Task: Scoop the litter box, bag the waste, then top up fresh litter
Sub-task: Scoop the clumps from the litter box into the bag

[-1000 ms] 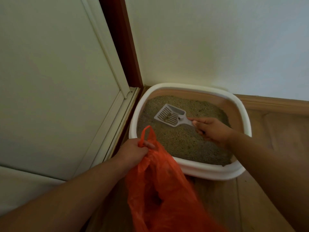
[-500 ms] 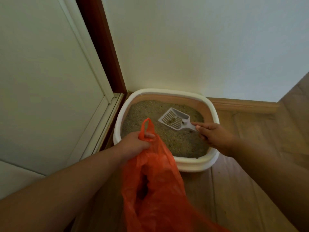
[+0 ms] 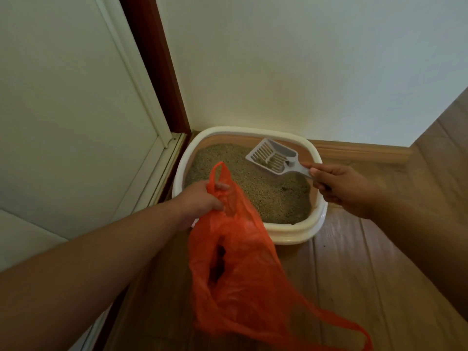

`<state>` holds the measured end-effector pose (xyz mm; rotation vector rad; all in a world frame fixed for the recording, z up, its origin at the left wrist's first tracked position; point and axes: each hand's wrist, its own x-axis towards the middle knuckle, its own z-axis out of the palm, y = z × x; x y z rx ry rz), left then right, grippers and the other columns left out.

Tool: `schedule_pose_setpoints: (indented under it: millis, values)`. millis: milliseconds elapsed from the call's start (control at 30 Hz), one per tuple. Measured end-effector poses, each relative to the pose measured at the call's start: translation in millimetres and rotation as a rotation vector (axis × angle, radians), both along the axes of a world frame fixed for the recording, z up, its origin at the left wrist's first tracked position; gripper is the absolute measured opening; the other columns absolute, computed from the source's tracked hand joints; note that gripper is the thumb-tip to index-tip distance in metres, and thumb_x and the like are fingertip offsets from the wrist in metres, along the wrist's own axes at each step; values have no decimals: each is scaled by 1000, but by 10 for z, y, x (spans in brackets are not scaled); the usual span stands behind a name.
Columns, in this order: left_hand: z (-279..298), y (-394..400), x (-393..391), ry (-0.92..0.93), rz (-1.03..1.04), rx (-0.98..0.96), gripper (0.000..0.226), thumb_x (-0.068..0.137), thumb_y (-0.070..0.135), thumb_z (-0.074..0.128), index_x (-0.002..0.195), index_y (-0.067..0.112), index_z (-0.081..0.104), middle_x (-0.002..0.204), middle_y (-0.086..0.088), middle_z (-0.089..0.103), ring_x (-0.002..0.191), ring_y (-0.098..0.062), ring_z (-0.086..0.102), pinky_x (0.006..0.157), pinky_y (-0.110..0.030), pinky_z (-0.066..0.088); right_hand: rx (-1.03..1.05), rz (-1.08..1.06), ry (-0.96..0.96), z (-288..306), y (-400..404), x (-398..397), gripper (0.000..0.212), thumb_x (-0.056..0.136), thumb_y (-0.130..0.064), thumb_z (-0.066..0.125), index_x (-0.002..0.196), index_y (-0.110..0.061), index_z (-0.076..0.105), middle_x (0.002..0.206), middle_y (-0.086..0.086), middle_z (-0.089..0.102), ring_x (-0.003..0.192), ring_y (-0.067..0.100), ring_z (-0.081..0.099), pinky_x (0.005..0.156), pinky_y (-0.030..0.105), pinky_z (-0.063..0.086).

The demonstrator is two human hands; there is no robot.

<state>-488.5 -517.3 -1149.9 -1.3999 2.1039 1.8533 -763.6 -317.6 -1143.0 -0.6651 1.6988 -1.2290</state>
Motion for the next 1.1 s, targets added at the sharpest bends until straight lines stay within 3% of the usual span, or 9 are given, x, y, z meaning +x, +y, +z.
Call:
schedule_pose_setpoints:
  millis: [300,433,567,633,700,867,1033,1100]
  values:
    - [138,-42,122,69,-8,137,76,84,-29,44,140,19,61,123,-12,74,106,-27,75,73,-35,64,71,446,190,522,-45,108,30,96,-19,59,121,-24,75,64,9,39,56,20,32,53,34,28]
    - [127,-77,137,79,4,213,78,82,-31,40,136,20,63,119,-15,75,103,-29,76,76,-38,64,195,667,437,745,-121,345,26,97,-22,64,110,-39,78,64,7,54,55,14,42,50,25,38]
    - [92,-136,121,116,65,261,82,79,-27,36,140,21,61,133,-19,68,116,-36,71,92,-49,60,238,803,695,820,-276,662,22,99,-33,63,111,-47,75,90,1,77,76,19,65,73,30,53]
    - [109,-141,109,142,86,277,82,79,-26,34,141,20,62,134,-18,67,117,-37,70,92,-48,61,271,863,789,815,-367,822,22,100,-33,61,112,-45,74,88,-12,77,77,8,68,78,31,56]
    - [135,-131,100,174,99,293,82,80,-26,30,141,18,61,134,-20,67,121,-38,68,91,-48,61,319,935,880,812,-423,983,23,101,-33,57,113,-42,75,74,-28,71,72,-4,66,73,27,53]
    - [152,-138,104,229,97,302,84,78,-27,28,144,16,58,139,-21,65,120,-35,66,94,-46,56,412,934,1162,628,-452,1195,36,96,-35,46,105,-22,78,94,-1,78,85,21,72,81,45,60]
    - [146,-156,112,211,79,282,84,79,-25,31,144,20,59,136,-18,66,117,-35,67,80,-38,62,486,896,1189,617,-475,1245,32,94,-32,50,99,-18,78,90,3,77,80,22,71,78,44,61]
    - [140,-155,114,203,75,273,84,79,-25,32,145,21,58,136,-17,66,123,-37,65,82,-39,60,460,877,1211,646,-471,1256,33,95,-31,48,99,-18,78,91,3,77,81,22,71,78,44,61]
